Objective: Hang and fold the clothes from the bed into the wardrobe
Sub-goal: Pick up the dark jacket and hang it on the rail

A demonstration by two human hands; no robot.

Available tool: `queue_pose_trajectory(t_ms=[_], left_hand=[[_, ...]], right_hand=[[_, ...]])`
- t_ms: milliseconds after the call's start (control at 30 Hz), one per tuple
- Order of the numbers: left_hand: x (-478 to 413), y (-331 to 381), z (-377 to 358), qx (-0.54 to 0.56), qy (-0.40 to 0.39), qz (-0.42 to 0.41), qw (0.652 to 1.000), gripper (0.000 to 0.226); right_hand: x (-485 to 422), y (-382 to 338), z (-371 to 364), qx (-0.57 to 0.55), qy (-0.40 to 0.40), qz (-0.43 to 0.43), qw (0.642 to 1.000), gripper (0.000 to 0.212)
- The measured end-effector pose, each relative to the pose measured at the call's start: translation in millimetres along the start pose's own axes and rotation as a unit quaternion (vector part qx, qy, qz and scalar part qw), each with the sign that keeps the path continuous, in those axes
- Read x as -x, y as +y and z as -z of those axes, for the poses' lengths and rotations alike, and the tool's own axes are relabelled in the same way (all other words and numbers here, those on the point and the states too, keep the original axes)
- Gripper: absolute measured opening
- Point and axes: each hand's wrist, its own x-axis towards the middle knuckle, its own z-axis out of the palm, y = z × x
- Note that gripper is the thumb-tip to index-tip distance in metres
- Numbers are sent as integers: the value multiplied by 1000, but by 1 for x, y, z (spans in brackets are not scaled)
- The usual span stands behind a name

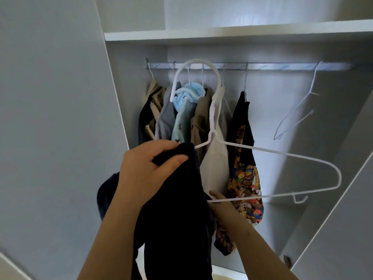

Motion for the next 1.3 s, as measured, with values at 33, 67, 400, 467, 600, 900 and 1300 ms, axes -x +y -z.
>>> queue_pose_trajectory(t_ms=[33,67,400,467,600,900,1300], left_hand=[[0,-1,1,4,0,-1,1000,22],[1,-1,1,10,-2,-1,1000,22],[5,-34,21,2,-21,42,999,35],[9,-43,19,-1,-55,60,997,28],[17,-51,18,-11,-110,78,991,40],[30,-63,-2,29,-208,110,972,43],[38,-47,-48,-46,-250,120,960,7]], right_hand=[[0,3,-2,8,6,-1,1000,34],[1,8,-3,43,19,-8,999,28],[30,25,39,-237,138,-205,940,20],[43,22,51,-279,146,-200,928,17],[53,11,65,-320,151,-180,918,17],[84,0,97,-397,246,-148,872,23],[85,-13,89,12,366,69,928,9]])
